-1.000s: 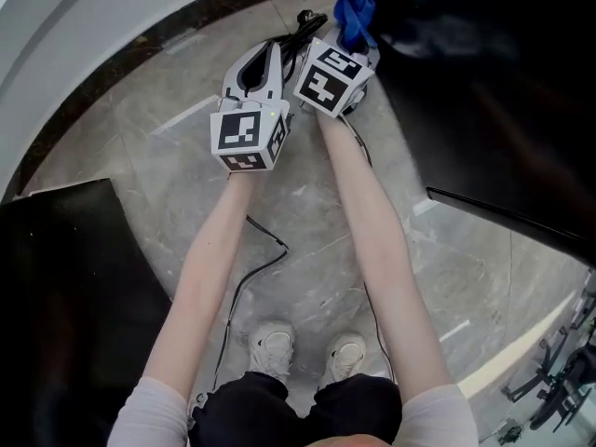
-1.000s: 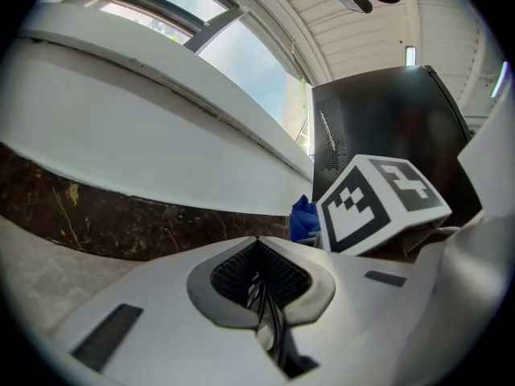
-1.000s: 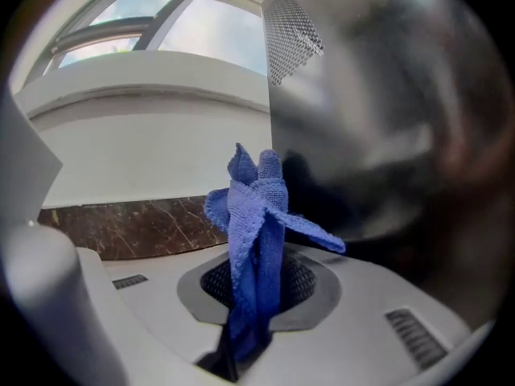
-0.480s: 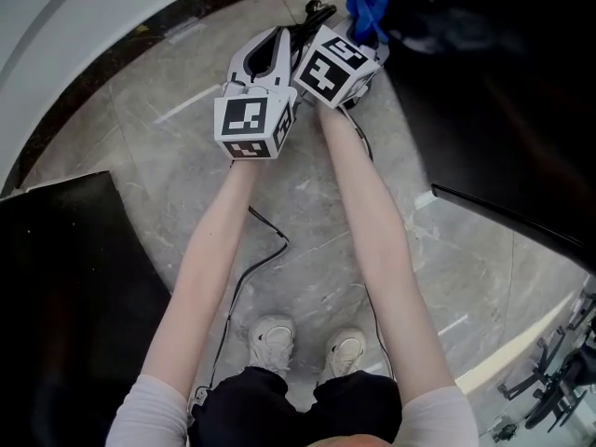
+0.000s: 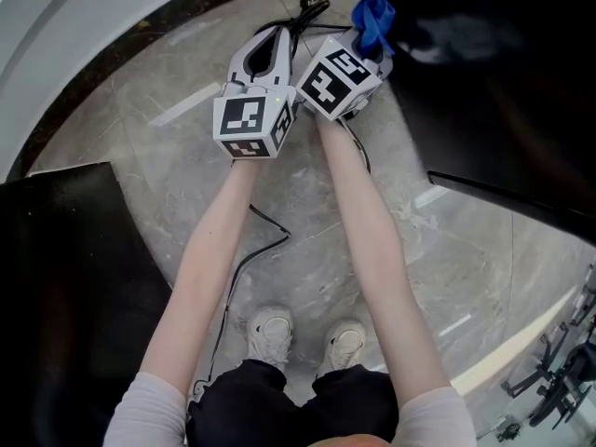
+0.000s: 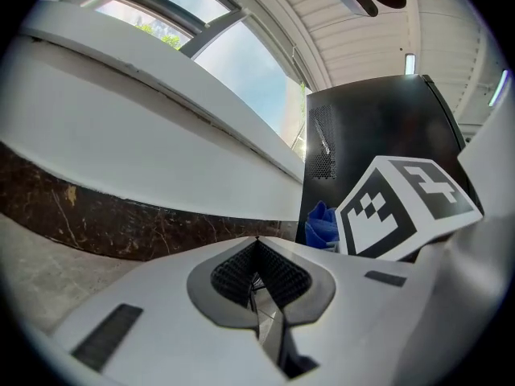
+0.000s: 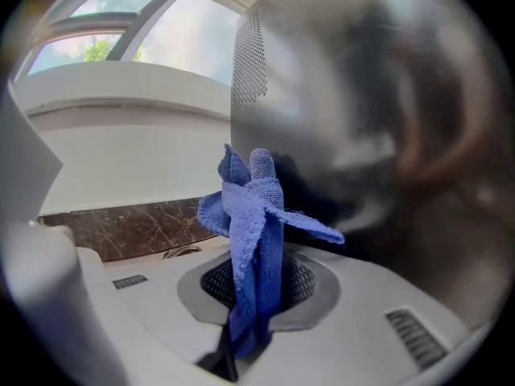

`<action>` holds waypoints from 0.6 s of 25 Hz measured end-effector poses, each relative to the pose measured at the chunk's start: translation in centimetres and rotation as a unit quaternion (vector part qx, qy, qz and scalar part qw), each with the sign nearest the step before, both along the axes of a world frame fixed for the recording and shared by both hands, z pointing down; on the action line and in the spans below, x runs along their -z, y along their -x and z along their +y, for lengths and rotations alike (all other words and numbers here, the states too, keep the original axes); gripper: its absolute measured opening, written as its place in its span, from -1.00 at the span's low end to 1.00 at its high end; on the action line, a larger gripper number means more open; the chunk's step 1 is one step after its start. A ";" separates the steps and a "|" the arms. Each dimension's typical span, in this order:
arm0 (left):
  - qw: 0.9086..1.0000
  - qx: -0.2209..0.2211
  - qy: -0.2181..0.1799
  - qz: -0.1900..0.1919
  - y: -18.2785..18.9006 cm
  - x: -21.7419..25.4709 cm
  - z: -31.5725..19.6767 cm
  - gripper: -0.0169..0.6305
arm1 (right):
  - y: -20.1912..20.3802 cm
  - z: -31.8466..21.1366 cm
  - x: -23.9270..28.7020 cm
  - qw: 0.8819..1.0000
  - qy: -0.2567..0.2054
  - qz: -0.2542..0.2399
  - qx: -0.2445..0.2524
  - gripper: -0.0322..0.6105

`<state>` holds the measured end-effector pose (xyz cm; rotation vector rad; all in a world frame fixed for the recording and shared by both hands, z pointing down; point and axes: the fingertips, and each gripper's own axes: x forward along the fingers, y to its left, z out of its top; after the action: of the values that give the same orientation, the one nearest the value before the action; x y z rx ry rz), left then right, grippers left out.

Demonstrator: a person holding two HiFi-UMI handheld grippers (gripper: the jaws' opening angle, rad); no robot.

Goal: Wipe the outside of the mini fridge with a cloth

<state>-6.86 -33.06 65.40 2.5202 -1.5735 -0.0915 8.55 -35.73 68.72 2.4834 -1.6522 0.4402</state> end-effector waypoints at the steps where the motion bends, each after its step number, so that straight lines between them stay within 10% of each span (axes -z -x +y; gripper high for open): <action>1: 1.000 -0.002 -0.002 0.001 -0.2 0.2 0.3 -0.93 | -0.3 0.6 0.2 1.000 -0.001 0.000 -0.003 -0.64; 15: 0.999 -0.037 -0.003 -0.004 -4.3 2.2 6.2 -0.93 | -4.0 9.5 1.1 1.000 0.008 0.017 -0.020 -0.64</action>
<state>-2.54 -26.84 63.20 2.5834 -1.4843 -0.0778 12.57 -26.24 67.58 2.5016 -1.5821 0.4115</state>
